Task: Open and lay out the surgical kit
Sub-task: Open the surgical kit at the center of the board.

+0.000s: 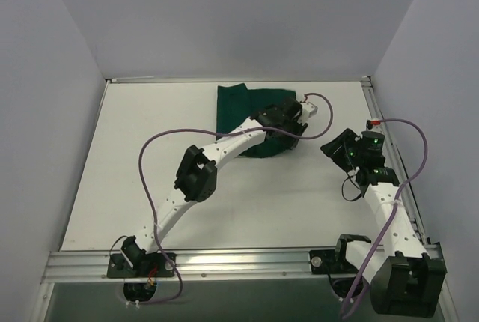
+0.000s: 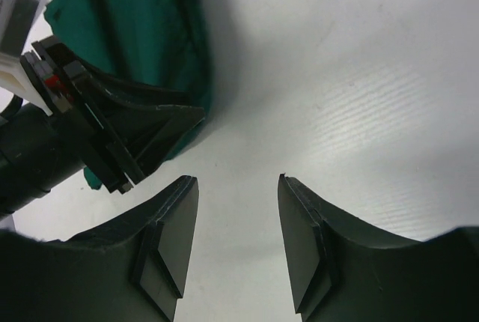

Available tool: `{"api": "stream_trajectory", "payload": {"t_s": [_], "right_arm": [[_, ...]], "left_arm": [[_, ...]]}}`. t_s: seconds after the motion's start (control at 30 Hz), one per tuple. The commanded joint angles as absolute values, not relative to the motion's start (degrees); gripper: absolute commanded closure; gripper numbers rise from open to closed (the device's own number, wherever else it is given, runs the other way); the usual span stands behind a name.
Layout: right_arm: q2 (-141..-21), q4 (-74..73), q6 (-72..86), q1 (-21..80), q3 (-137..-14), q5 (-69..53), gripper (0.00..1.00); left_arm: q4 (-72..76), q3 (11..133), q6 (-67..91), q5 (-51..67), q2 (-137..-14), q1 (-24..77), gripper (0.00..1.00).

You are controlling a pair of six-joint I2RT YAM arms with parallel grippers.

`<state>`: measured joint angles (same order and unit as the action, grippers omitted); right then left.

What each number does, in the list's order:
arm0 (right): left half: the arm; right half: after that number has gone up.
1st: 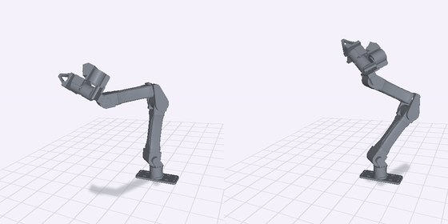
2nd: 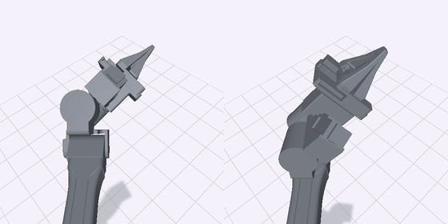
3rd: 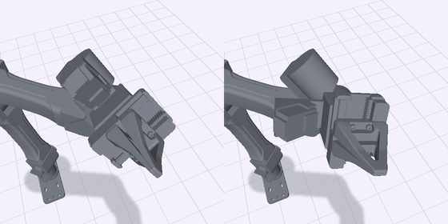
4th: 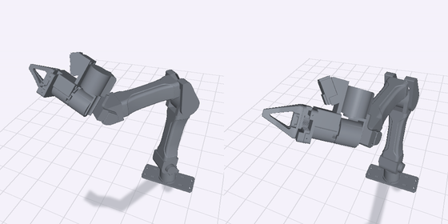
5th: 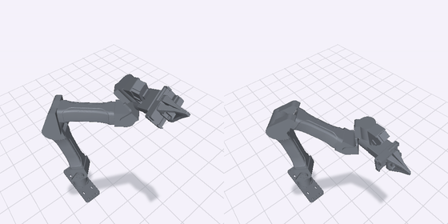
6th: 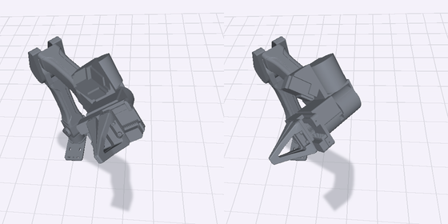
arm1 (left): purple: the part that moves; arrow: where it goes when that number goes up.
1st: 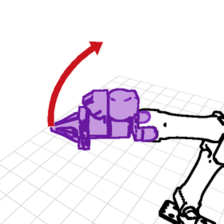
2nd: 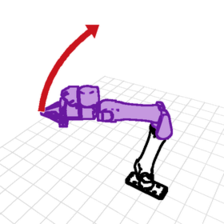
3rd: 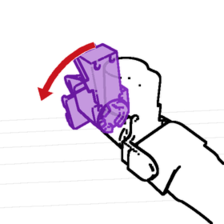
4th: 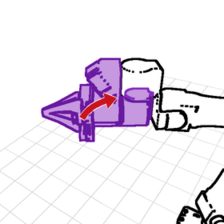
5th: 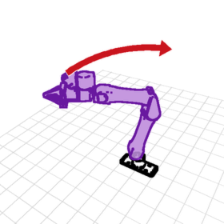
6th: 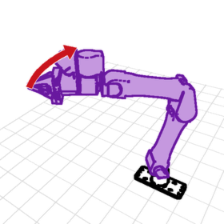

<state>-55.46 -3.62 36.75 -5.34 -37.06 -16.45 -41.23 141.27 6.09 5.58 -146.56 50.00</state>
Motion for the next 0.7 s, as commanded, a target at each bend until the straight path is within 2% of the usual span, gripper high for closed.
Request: {"api": "stream_trajectory", "payload": {"t_s": [0.0, 0.03, 0.07, 0.17, 0.27, 0.37, 0.43, 0.53, 0.57, 0.67], "right_arm": [[-54.23, -4.48, 34.98, -6.06, -36.04, -17.58, 0.53], [-54.49, -4.57, 34.63, -6.33, -35.86, -17.40, 0.53], [-54.58, -4.48, 34.45, -6.42, -35.77, -17.32, 0.53], [-55.98, -3.00, 33.75, -6.50, -35.51, -18.10, 0.53], [-58.00, -1.76, 32.61, -6.59, -35.77, -19.42, 0.53], [-60.72, -1.06, 30.95, -6.50, -36.47, -21.09, 0.53], [-63.44, -0.88, 29.80, -6.42, -37.79, -22.67, 0.53], [-67.21, 2.80, 28.05, -5.54, -38.58, -27.49, 0.52], [-68.28, 3.60, 27.60, -5.02, -39.19, -28.81, 0.52], [-71.36, 10.69, 28.73, -2.56, -39.55, -30.84, 0.67]], "left_arm": [[-44.12, 147.65, 4.66, 6.42, -148.36, 49.75, 0.55], [-43.51, 147.48, 4.83, 5.20, -148.01, 49.92, 0.43], [-43.51, 147.13, 5.10, 5.19, -147.49, 49.83, 0.43], [-41.58, 141.98, 6.59, 0.81, -142.40, 49.83, 0.34], [-38.07, 134.50, 10.01, -3.86, -133.27, 48.61, 0.14], [-38.49, 126.05, 15.63, -6.41, -124.74, 45.72, 0.10], [-42.70, 119.13, 21.14, -5.98, -120.09, 42.12, 0.11], [-41.67, 111.12, 24.69, -3.61, -113.66, 37.55, 0.13], [-40.44, 105.09, 25.74, -3.52, -109.99, 36.66, 0.14], [-34.73, 93.57, 28.02, -0.98, -103.56, 32.72, 0.19]]}}
